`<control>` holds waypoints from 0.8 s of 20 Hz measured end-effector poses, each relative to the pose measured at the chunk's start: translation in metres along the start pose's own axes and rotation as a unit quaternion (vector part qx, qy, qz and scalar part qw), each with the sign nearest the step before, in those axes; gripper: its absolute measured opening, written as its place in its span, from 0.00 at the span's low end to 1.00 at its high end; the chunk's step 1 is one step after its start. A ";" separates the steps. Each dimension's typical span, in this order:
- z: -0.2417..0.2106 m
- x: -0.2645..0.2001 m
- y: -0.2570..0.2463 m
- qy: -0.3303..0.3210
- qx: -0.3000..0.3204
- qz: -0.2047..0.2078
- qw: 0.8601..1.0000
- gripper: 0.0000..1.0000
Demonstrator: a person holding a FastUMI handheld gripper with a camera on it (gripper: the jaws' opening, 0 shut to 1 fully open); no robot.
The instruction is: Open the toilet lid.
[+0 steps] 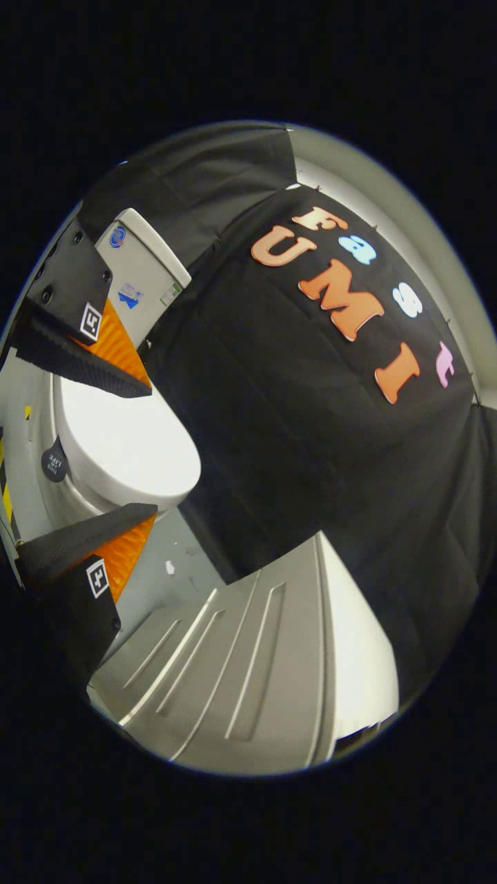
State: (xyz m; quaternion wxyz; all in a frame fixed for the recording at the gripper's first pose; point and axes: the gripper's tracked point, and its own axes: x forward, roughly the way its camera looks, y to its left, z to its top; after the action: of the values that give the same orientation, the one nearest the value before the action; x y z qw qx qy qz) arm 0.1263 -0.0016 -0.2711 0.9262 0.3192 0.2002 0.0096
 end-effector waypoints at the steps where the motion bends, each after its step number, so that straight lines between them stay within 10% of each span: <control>1: -0.005 0.003 -0.007 0.014 0.024 -0.001 1.000 0.98; 16: -0.064 0.027 -0.044 0.111 0.104 -0.042 0.987 0.98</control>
State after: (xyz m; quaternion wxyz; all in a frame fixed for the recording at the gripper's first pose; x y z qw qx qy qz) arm 0.1219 0.0051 -0.3532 0.8597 0.4018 0.3151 -0.0144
